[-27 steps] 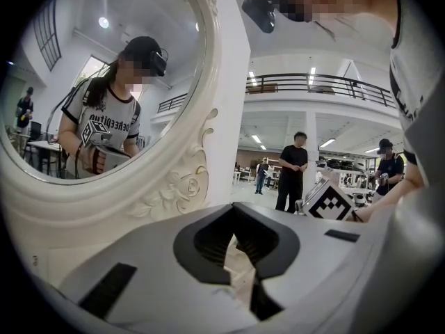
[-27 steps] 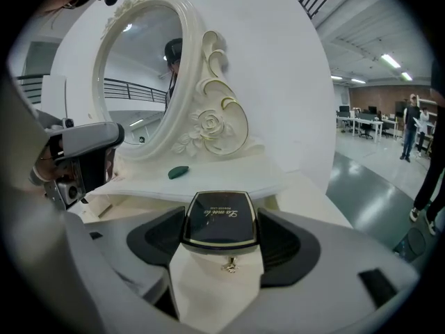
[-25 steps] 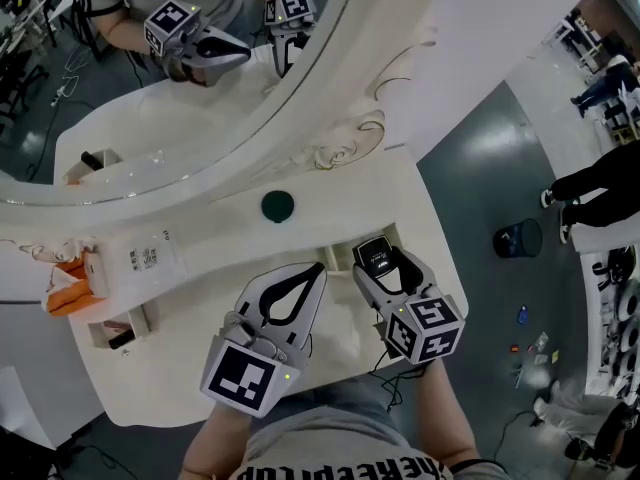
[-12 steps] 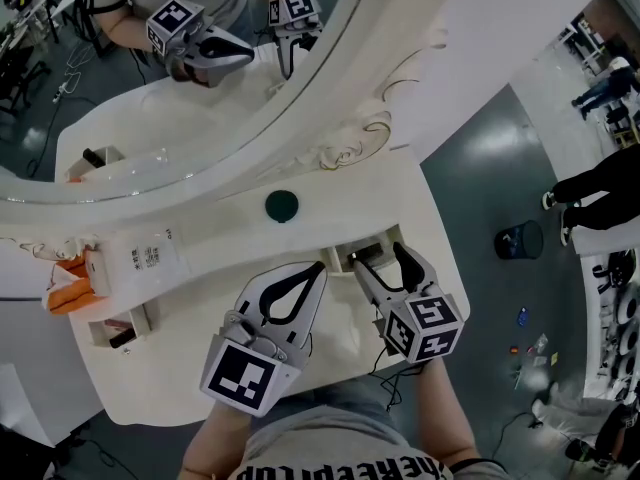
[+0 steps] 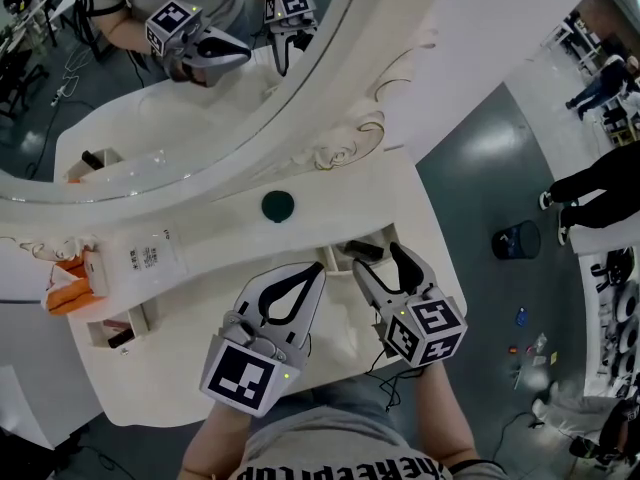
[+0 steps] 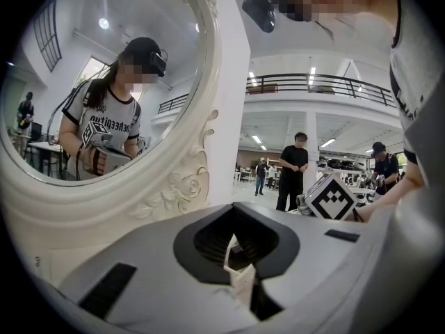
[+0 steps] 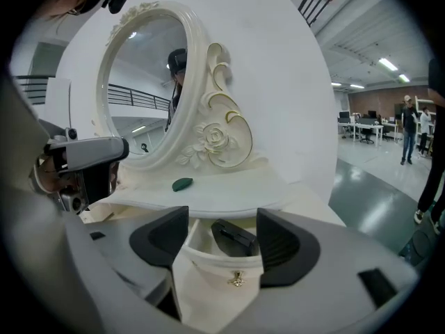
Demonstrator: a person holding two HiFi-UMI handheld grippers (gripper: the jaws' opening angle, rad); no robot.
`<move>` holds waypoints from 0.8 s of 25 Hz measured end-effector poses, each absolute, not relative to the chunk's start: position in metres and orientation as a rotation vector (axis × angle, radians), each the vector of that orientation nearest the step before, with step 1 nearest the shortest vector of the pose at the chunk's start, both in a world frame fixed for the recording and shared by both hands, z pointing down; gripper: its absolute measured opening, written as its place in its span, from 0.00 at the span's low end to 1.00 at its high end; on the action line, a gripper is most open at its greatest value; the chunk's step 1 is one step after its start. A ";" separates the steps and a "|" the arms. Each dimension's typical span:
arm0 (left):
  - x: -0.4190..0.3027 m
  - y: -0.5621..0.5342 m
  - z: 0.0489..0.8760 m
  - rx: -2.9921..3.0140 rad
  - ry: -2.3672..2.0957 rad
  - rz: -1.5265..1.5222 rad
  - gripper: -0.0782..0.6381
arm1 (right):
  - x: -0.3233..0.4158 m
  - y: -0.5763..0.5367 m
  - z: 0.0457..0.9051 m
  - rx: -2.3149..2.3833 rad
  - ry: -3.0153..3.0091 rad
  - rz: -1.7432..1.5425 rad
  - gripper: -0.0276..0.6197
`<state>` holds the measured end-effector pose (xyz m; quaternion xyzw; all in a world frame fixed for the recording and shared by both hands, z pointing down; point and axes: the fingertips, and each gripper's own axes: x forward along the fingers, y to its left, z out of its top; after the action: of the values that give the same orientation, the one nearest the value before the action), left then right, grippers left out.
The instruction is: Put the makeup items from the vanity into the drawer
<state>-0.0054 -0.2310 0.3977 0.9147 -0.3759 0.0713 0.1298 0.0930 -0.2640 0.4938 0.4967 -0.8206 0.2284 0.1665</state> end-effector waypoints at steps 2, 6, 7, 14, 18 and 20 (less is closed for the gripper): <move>-0.003 -0.229 0.396 2.661 -1.090 0.205 0.13 | 0.091 -0.261 0.487 1.399 -2.368 0.648 0.51; 0.003 -0.224 0.392 2.675 -1.083 0.203 0.13 | 0.090 -0.253 0.473 1.391 -2.419 0.642 0.37; 0.005 -0.222 0.391 2.678 -1.081 0.202 0.13 | 0.090 -0.251 0.469 1.394 -2.431 0.637 0.34; 0.015 -0.210 0.383 2.704 -1.073 0.195 0.13 | 0.091 -0.238 0.440 1.383 -2.522 0.572 0.12; 0.023 -0.204 0.376 2.720 -1.063 0.185 0.13 | 0.091 -0.228 0.424 1.365 -2.566 0.535 0.06; 0.028 -0.200 0.374 2.727 -1.056 0.179 0.13 | 0.090 -0.222 0.416 1.352 -2.590 0.524 0.06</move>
<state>0.0280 -0.1999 0.3737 0.9256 -0.3583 0.0608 0.1055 0.0903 -0.2225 0.4155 0.4536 -0.8693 0.1760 0.0865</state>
